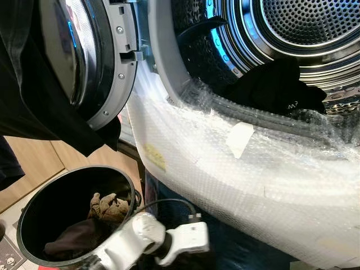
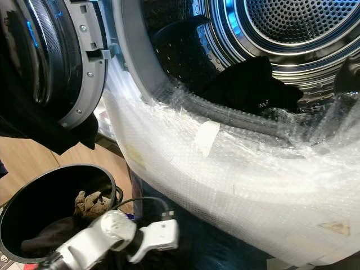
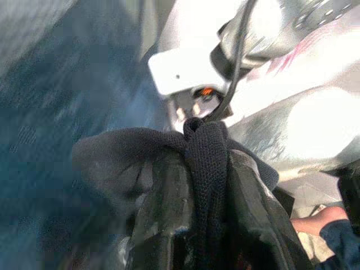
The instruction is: Clothes washing
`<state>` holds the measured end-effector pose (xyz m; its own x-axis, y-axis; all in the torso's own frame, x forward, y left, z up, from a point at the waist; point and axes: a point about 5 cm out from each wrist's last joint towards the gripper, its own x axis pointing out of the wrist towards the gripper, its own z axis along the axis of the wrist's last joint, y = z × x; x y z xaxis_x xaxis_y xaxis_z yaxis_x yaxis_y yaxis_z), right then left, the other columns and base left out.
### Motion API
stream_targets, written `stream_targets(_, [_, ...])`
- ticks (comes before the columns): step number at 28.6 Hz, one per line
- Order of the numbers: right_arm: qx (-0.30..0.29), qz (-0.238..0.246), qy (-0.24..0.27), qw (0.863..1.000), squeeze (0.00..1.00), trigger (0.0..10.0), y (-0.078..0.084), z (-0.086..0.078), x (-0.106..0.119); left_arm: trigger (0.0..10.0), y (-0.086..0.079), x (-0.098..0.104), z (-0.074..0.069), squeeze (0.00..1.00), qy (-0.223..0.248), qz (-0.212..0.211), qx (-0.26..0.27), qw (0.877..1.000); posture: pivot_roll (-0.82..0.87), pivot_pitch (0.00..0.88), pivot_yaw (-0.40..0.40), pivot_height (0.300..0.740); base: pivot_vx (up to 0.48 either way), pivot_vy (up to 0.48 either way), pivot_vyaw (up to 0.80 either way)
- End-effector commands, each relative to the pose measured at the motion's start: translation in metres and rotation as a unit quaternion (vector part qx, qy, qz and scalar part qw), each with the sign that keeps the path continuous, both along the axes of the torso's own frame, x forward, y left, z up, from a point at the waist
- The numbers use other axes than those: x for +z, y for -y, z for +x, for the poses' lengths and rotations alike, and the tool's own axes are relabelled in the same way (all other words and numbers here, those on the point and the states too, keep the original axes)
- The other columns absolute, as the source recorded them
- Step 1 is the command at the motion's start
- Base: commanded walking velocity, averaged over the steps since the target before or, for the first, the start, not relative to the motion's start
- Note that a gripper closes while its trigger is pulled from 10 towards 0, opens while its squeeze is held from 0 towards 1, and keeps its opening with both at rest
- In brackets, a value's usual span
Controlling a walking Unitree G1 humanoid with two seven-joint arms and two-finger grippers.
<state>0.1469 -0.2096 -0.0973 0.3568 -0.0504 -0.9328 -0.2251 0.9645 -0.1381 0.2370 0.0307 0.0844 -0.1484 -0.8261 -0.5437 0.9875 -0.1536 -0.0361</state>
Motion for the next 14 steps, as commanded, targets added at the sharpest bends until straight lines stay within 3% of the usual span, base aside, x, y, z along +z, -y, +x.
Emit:
stream_targets(1, [-0.006,0.001,0.005,1.000,0.00,10.0,0.001,0.002,0.001,0.0,0.003,0.006,0.001,0.00,0.007,-0.012,-0.013,1.000,-0.04,0.011,-0.018,0.740,0.000,0.000,0.00])
stream_targets(5, [-0.007,0.002,0.023,1.000,0.00,10.0,0.000,0.010,0.004,0.0,-0.002,0.008,0.000,0.00,0.007,-0.016,-0.011,1.000,-0.04,0.028,-0.013,0.740,0.000,0.000,0.00])
stream_targets(7, [-0.001,0.000,0.027,1.000,0.00,10.0,0.001,0.013,0.005,0.0,-0.014,0.006,0.001,0.00,0.022,0.005,-0.005,1.000,-0.04,0.034,-0.010,0.740,0.000,0.000,0.00])
stream_targets(14, [0.089,0.010,0.021,0.996,0.00,10.0,0.007,0.014,0.009,0.0,-0.045,0.009,0.003,0.00,0.013,0.017,0.047,0.999,-0.03,0.048,-0.016,0.740,0.000,0.000,0.00])
